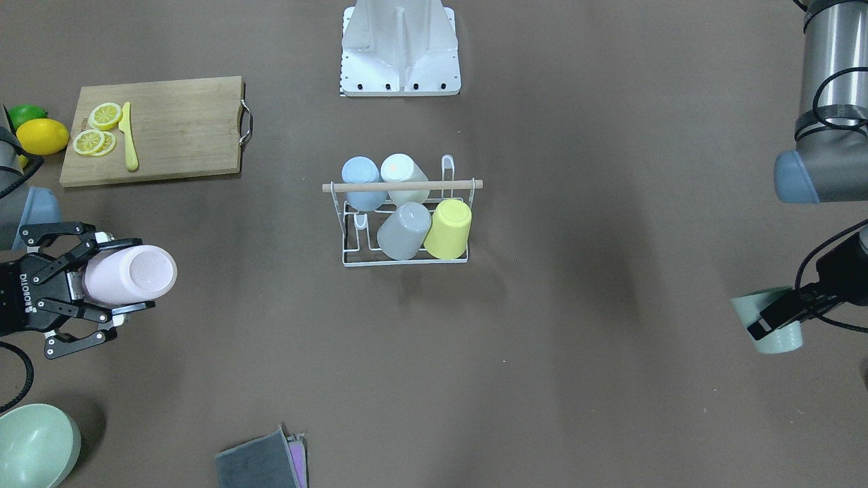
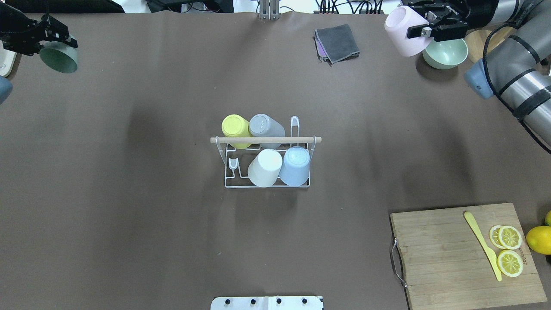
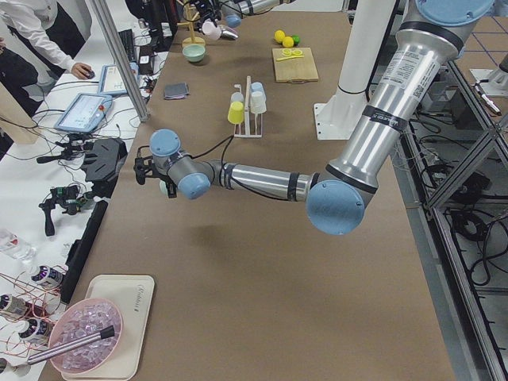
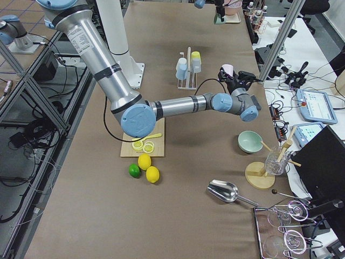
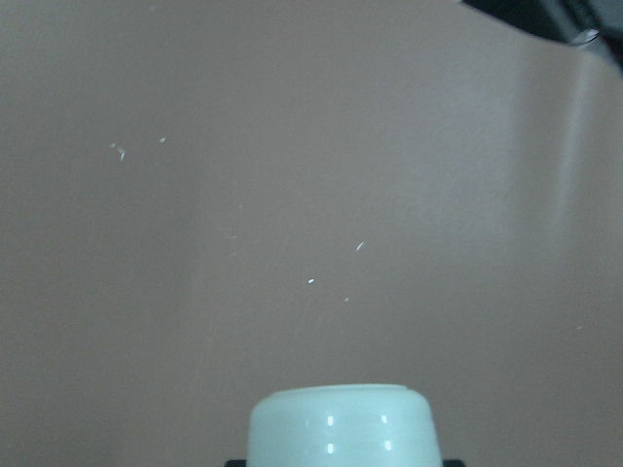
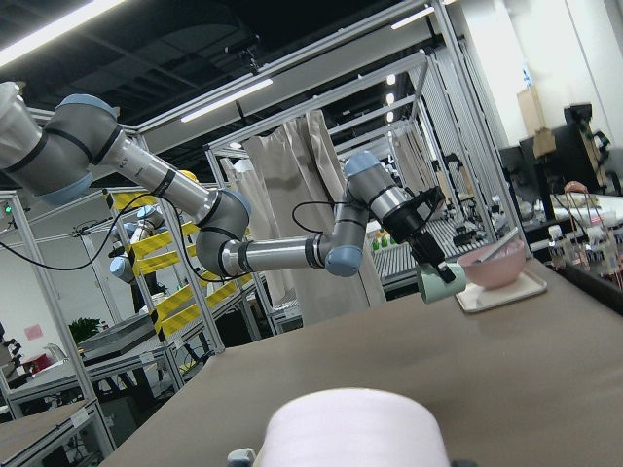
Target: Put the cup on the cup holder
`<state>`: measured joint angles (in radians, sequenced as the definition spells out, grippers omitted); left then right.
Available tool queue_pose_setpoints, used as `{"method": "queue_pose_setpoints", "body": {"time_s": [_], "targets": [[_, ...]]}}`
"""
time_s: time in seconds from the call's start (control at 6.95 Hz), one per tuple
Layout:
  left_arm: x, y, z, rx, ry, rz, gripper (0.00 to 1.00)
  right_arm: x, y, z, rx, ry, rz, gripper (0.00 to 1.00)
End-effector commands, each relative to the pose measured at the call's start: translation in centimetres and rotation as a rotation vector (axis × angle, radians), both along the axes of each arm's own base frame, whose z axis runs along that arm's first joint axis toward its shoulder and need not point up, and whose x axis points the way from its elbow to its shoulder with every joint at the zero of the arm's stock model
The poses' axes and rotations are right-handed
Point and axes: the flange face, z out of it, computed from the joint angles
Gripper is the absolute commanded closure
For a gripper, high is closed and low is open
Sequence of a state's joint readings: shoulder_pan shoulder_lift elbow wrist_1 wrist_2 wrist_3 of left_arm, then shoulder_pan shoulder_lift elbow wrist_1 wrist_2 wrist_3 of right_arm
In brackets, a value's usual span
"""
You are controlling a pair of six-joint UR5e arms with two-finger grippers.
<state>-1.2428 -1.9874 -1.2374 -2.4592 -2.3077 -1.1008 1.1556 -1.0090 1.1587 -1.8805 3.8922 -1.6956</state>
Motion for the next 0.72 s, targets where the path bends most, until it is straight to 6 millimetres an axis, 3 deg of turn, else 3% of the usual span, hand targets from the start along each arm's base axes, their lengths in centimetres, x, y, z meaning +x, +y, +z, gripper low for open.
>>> {"method": "queue_pose_setpoints", "body": {"time_s": [0.0,0.29,0.43,0.58], "targets": [[-1.3,2.9,-1.3,0.340,0.082,-0.091,1.00,-2.7,0.8,-0.9,0.144,-0.151,0.155,0.68],[-2.9,7.3,-2.6,0.643,0.187,-0.102,1.00,-7.3,3.0,-1.1,0.217,-0.239,0.185,0.68],[-3.9,8.4,-4.0,0.754,0.211,-0.196,1.00,-9.1,3.7,-0.8,0.241,-0.261,0.209,0.68],[-3.2,8.7,-4.8,0.835,0.218,-0.265,1.00,-10.4,4.2,-1.3,0.249,-0.298,0.224,0.68]]}}
